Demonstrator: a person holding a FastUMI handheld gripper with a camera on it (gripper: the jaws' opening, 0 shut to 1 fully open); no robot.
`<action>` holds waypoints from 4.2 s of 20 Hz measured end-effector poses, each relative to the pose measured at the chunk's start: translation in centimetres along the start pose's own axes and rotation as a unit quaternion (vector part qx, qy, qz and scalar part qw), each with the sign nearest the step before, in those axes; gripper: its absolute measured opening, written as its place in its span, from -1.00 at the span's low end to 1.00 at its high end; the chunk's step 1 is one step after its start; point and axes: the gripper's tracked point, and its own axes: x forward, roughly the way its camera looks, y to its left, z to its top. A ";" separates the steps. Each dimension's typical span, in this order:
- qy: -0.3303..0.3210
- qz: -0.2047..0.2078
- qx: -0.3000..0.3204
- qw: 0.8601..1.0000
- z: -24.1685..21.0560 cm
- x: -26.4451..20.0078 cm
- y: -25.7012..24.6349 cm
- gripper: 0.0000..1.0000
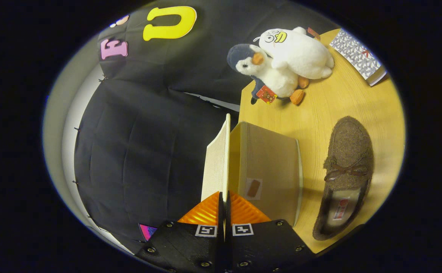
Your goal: Open the storage box then place both shoes into the box .Put the left shoe in first, then the right shoe, with the right side of both shoes facing outward in a uniform manner.
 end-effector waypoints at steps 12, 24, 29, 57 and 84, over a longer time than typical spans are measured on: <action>-0.004 -0.068 -0.096 0.993 0.0 1.2 12.7 -0.99; 0.031 -0.074 -0.137 0.987 -4.0 12.7 21.8 -0.99; 0.062 -0.059 -0.119 0.989 -6.9 20.2 22.8 -0.96; 0.127 -0.172 -0.260 0.942 -11.9 31.1 13.5 0.71; -0.048 -0.303 -0.235 0.922 5.7 -5.2 2.6 0.71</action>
